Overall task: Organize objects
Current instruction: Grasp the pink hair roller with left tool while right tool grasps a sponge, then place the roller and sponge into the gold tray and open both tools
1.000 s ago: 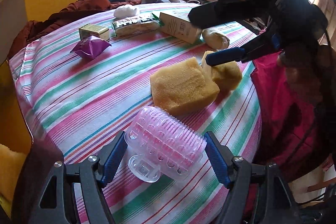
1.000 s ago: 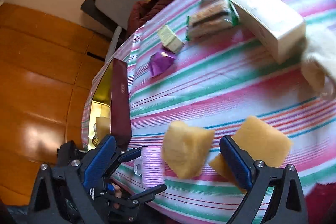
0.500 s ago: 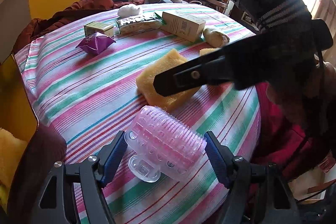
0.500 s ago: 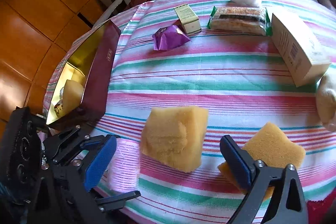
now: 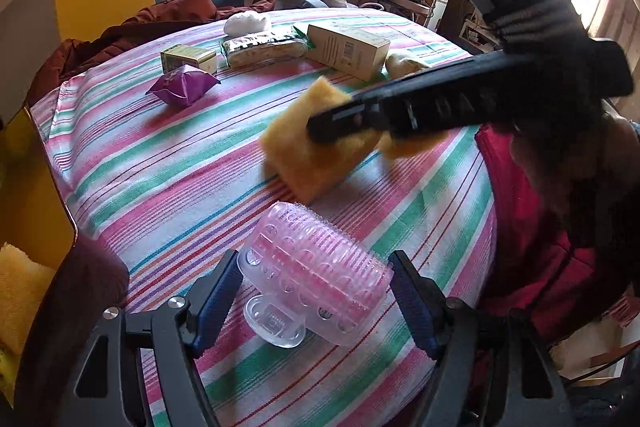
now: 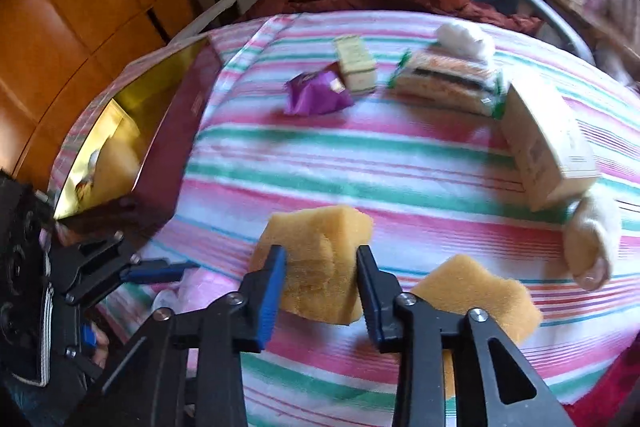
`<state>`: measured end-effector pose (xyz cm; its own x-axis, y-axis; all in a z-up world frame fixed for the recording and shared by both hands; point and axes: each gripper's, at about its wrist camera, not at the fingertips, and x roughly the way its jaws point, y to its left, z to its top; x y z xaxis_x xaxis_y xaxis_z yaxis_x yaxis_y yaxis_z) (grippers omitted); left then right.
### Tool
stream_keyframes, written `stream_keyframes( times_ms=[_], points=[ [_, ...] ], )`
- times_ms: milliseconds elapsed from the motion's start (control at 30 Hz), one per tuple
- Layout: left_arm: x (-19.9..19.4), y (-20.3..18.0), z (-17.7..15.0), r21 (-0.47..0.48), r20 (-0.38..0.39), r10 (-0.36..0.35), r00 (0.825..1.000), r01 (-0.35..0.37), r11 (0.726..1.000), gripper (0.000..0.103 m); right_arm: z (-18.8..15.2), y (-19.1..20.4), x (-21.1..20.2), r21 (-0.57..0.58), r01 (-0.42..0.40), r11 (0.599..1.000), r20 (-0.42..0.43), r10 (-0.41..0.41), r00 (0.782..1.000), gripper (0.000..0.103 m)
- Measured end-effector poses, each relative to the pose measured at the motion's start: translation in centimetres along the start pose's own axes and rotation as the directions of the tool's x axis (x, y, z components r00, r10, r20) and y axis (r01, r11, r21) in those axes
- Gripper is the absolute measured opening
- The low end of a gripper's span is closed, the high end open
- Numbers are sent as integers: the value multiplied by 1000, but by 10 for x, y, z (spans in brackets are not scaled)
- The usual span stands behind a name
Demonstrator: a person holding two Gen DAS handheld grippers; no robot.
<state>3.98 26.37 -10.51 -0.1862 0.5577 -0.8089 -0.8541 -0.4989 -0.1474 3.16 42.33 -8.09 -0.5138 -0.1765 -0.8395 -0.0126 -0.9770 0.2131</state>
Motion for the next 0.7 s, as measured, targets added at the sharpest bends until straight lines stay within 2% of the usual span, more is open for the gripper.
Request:
stream_keyframes(
  times_ms=[133, 267, 367, 533, 700],
  points=[
    [-10, -1, 3, -2, 23, -3, 1000, 3, 1000, 75, 4, -21, -8, 75, 33, 997, 30, -35, 999, 33],
    [-31, 2, 10, -21, 75, 5, 997, -3, 1000, 75, 6, -26, -20, 108, 12, 994, 73, -20, 997, 33],
    [-52, 14, 16, -77, 122, 11, 993, -1, 997, 75, 6, -25, -27, 122, 0, 993, 98, -12, 995, 33],
    [-95, 48, 19, -176, 207, 74, 976, -37, 984, 75, 13, -14, -41, 139, -41, 990, 150, 19, 988, 33],
    [-131, 97, 17, -280, 248, 184, 951, -112, 954, 75, 36, 19, -48, 104, -106, 989, 202, 83, 976, 34]
  ],
)
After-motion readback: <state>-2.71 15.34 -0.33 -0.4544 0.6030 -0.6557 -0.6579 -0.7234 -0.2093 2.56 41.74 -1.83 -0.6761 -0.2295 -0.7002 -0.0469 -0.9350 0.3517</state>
